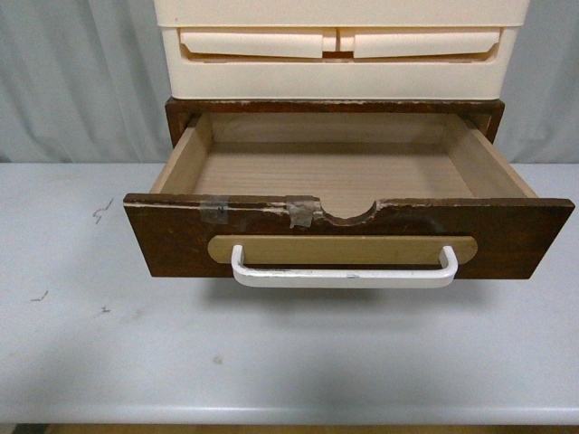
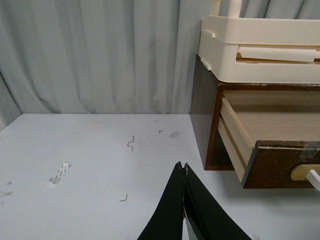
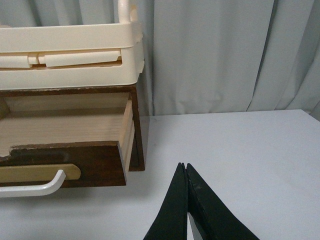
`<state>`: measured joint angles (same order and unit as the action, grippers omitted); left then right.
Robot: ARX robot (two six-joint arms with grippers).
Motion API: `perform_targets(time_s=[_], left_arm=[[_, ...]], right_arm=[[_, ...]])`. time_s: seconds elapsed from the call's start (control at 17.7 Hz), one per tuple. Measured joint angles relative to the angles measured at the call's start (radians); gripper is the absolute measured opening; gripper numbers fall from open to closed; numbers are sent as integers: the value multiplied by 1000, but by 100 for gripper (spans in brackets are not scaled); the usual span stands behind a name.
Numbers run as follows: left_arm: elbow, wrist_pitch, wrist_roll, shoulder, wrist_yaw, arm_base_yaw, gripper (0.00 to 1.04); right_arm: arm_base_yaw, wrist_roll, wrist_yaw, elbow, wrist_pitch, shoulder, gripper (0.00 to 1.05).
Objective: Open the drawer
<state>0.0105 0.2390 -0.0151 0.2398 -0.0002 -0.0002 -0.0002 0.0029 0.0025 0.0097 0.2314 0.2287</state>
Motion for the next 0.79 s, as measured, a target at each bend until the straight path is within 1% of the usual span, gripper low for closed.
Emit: perform_targets(time_s=[0.11, 0.17, 0.23, 0.28, 0.34, 0.4, 0.56, 0.62, 0.73, 0.79], left_arm=[[0, -58, 0, -56, 0, 0, 2], [0, -69, 0, -70, 0, 0, 2], [2, -169, 0, -132, -1, 0, 2], [0, -248, 0, -194, 0, 0, 2], [0, -242, 0, -232, 0, 0, 2], [6, -227, 0, -233, -2, 0, 2], [0, -248, -1, -232, 0, 0, 3], [0, -246, 0, -233, 0, 0, 7], [0, -243, 0, -233, 0, 0, 22], [0, -243, 0, -233, 0, 0, 26]], right_arm=[[0, 0, 0, 0, -57, -56, 2], [0, 0, 0, 1, -109, -90, 2], [0, 0, -3, 0, -227, -172, 2], [0, -1, -3, 0, -234, -220, 2], [0, 0, -3, 3, -216, -225, 2], [0, 0, -2, 0, -235, -225, 2], [0, -1, -3, 0, -232, -225, 2], [0, -1, -3, 0, -235, -224, 7], [0, -1, -3, 0, -236, -224, 20], [0, -1, -3, 0, -235, -224, 25]])
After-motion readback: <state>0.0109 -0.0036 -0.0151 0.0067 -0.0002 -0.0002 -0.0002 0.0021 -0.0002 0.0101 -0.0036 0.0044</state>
